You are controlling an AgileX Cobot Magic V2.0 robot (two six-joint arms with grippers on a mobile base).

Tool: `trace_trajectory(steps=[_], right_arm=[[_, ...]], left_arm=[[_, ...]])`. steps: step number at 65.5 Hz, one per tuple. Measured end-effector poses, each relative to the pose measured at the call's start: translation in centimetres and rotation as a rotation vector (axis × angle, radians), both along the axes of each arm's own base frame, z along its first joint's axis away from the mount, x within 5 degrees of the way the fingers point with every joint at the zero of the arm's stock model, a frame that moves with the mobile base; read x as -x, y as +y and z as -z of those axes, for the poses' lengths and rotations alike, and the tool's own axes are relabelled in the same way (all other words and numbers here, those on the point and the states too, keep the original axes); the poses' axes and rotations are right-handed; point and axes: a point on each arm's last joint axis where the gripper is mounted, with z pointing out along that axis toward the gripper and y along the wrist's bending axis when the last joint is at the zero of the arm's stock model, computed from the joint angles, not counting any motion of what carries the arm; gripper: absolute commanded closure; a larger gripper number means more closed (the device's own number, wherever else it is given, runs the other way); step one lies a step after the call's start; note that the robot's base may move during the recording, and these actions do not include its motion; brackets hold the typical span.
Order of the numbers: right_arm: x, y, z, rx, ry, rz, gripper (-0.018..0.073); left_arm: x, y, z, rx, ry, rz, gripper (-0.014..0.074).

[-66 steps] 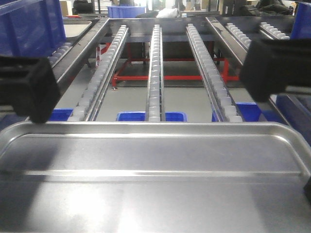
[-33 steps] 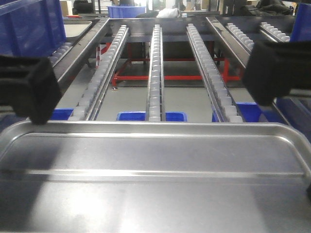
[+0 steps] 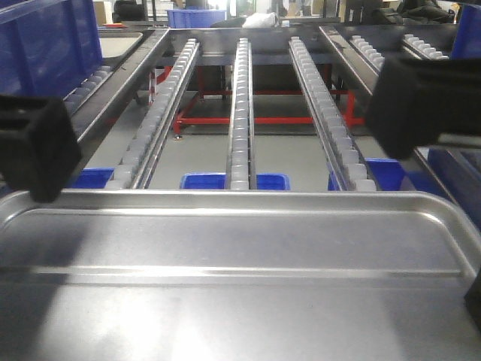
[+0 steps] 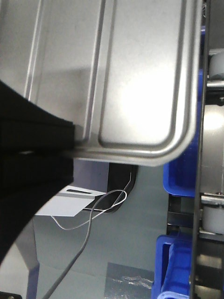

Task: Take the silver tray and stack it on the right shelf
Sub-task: 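Hold the tray in both grippers while the base drives to another shelf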

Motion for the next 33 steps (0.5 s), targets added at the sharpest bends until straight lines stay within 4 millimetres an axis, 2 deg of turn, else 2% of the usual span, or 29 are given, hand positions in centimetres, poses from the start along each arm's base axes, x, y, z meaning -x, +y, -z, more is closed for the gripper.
trace_trajectory(steps=[33], right_arm=[[0.00,0.00,0.00,0.000,0.000,0.000,0.0502]], left_arm=[[0.02,0.02,0.01,-0.002,0.002,-0.001,0.0687]])
